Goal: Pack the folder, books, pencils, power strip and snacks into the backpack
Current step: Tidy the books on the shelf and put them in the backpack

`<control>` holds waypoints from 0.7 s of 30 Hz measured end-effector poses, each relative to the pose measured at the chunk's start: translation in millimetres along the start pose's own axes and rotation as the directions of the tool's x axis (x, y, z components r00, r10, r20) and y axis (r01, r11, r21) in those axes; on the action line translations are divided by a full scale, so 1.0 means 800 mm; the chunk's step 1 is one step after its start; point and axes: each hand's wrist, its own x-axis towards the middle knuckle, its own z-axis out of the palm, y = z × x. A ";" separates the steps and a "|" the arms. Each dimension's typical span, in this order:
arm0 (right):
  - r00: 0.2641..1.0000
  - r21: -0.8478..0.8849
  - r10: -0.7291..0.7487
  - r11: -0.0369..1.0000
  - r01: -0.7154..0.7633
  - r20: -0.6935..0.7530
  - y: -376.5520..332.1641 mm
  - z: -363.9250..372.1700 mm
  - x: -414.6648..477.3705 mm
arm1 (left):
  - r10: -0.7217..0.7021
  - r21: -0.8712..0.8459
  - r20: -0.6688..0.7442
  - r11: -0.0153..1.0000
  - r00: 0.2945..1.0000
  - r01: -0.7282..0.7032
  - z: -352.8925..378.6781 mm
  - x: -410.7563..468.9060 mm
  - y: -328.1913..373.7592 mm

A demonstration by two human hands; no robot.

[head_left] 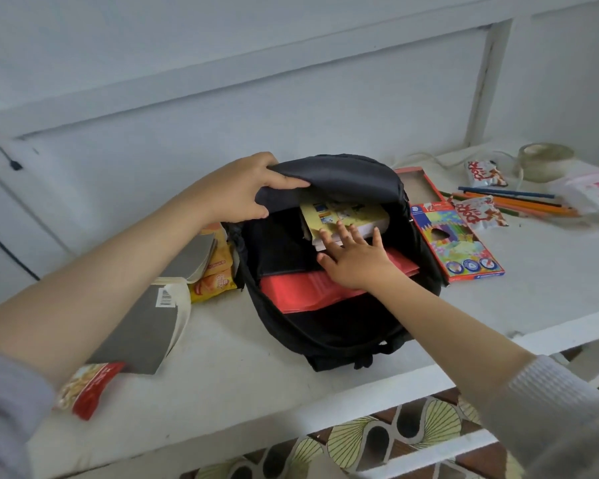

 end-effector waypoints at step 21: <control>0.777 0.061 -0.613 0.778 0.625 -0.144 -0.280 -0.035 0.050 | -0.850 -0.324 -0.200 0.526 0.486 0.786 0.134 -0.305 -0.082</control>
